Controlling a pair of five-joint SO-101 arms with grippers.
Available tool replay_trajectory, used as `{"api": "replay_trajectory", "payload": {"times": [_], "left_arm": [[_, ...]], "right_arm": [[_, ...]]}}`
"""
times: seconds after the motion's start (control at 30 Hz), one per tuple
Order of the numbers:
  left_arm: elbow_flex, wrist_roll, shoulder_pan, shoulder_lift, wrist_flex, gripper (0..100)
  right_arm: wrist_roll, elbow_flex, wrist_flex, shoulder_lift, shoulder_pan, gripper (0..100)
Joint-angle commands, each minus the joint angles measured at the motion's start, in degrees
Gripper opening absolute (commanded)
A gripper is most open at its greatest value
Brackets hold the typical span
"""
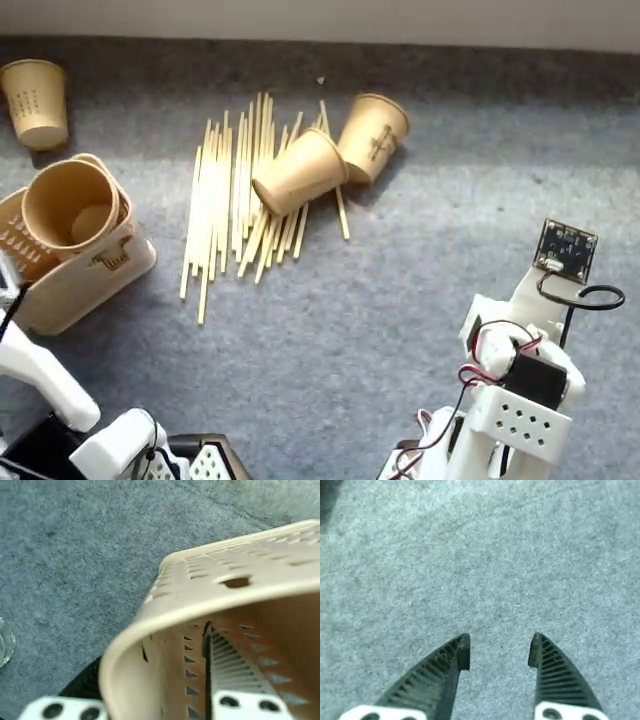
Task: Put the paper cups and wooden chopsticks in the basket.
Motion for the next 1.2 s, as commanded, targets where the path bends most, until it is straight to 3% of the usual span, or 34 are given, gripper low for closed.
{"api": "replay_trajectory", "payload": {"times": [0.0, 0.17, 1.17], "left_arm": [[-1.19, 4.22, 5.14, 0.04, 3.25, 25], [-10.42, 8.53, 6.73, -0.13, 6.68, 25], [-63.6, 8.53, 1.89, -0.66, 23.21, 25]], "right_arm": [[-0.09, -0.22, -1.1, -0.84, -0.57, 20.3], [-0.09, -0.22, -1.1, -0.84, -0.57, 20.3], [-0.09, -0.31, -1.19, -0.84, -0.66, 20.3]]}}
